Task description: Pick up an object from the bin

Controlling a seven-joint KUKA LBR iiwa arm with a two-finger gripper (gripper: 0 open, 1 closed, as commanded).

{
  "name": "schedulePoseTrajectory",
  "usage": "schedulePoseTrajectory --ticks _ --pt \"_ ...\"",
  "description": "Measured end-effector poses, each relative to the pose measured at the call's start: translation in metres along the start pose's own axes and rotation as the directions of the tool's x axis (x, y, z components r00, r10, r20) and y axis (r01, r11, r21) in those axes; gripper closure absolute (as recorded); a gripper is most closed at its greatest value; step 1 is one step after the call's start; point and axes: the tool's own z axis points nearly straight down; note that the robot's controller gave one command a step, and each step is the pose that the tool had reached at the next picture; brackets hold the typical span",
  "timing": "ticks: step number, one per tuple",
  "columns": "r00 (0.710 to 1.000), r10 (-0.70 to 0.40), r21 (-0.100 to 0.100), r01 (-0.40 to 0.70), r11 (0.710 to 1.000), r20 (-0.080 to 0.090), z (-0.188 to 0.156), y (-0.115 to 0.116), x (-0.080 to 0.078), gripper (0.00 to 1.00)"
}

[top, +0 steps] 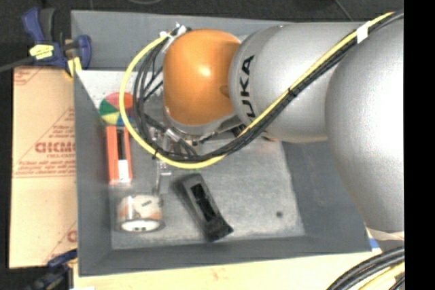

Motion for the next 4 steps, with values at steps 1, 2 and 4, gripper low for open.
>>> schedulePoseTrajectory --ticks 1,2,4 --pt "1.000 0.001 0.000 -0.001 1.000 0.002 -0.002 0.000 0.000 0.00" --pt "0.999 -0.040 -0.001 0.040 0.999 0.012 0.019 -0.008 -0.015 0.00" --pt "0.988 -0.157 0.001 0.157 0.988 0.005 0.076 -0.053 0.042 0.00"
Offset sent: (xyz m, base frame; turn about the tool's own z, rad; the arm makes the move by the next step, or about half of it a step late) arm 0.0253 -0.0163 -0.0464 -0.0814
